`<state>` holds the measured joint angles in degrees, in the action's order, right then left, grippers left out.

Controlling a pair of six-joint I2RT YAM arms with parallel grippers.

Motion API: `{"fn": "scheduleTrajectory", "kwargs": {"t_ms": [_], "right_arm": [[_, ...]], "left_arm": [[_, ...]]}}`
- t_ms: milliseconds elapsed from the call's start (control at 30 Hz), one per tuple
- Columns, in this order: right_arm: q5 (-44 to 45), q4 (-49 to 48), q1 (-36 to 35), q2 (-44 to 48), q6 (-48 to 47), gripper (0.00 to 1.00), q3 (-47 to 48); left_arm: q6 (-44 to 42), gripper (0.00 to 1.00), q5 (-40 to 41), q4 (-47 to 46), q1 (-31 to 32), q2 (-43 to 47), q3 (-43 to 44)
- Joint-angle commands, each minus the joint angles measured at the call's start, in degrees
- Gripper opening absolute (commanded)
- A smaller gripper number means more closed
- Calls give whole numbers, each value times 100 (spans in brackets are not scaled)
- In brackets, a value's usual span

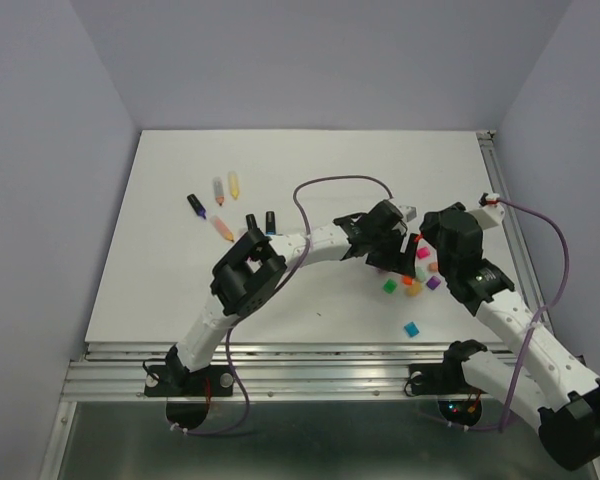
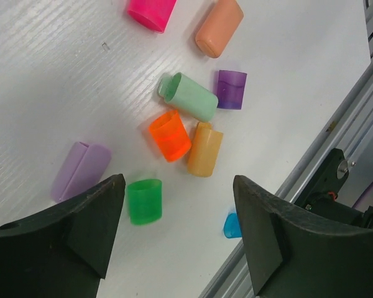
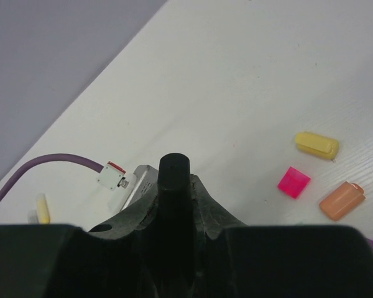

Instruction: Open the pen caps

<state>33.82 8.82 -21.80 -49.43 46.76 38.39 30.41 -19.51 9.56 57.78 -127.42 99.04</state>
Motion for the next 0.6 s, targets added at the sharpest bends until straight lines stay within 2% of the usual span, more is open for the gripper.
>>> {"fn": "scheduleTrajectory", "kwargs": {"t_ms": [0, 133, 333, 467, 567], "right_arm": [[116, 23, 9, 135, -9, 11, -42], [-165, 137, 1, -22, -71, 11, 142], [-648, -47, 1, -277, -404, 11, 273], [-1569, -266, 1, -848, -747, 10, 494], [-2562, -748, -8, -1584, -993, 9, 582]], "left_arm": [[-246, 82, 122, -164, 40, 971, -69], [-387, 95, 394, -411, -56, 1612, -762], [-203, 99, 904, -788, -390, 2929, -2511], [87, 99, 1326, -877, -662, 3810, -3820], [280, 99, 1318, -930, -1284, 4504, -4647]]}}
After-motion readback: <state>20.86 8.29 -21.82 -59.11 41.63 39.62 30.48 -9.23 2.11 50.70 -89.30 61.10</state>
